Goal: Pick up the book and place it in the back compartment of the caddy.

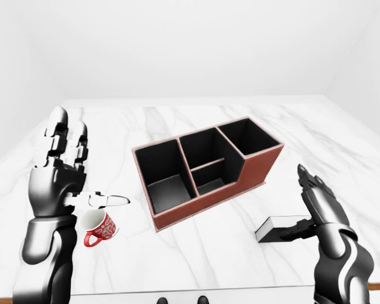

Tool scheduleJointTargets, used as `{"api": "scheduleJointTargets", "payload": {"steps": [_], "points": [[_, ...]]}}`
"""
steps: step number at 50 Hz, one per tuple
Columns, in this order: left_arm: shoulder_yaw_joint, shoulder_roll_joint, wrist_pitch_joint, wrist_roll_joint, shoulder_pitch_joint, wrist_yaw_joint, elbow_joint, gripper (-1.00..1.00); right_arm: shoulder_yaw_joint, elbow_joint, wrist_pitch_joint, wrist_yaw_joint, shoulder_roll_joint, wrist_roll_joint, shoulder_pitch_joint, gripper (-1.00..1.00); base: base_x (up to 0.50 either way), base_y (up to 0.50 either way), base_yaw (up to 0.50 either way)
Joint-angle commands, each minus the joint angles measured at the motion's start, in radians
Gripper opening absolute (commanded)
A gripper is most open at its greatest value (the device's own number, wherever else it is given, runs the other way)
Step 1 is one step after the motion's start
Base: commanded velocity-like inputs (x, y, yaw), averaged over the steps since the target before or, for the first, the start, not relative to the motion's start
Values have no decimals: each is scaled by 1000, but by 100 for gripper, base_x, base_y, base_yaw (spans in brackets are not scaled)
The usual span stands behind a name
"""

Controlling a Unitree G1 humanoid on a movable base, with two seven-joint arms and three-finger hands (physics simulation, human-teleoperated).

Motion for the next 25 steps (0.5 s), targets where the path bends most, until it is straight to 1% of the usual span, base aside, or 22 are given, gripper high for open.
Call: {"api": "scheduleJointTargets", "payload": {"steps": [1,18,20,22,23,25], "points": [[-2,-1,0,1,1,0,-1,100,15,68,-16,-37,-16,0,-10,100,0,0,0],[-2,0,0,2,-1,0,10,100,32,117,-19,-64,-31,0,-14,100,0,0,0],[-1,0,0,2,-2,1,14,100,34,126,-23,-68,-32,-1,-14,100,0,0,0],[-1,0,0,2,-2,1,13,100,32,120,-21,-63,-32,-1,-11,100,0,0,0],[-2,0,0,3,-1,1,11,100,32,140,-28,-73,-37,0,-17,100,0,0,0],[-3,0,0,4,-1,1,12,100,30,139,-26,-71,-39,2,-15,100,0,0,0]]}}
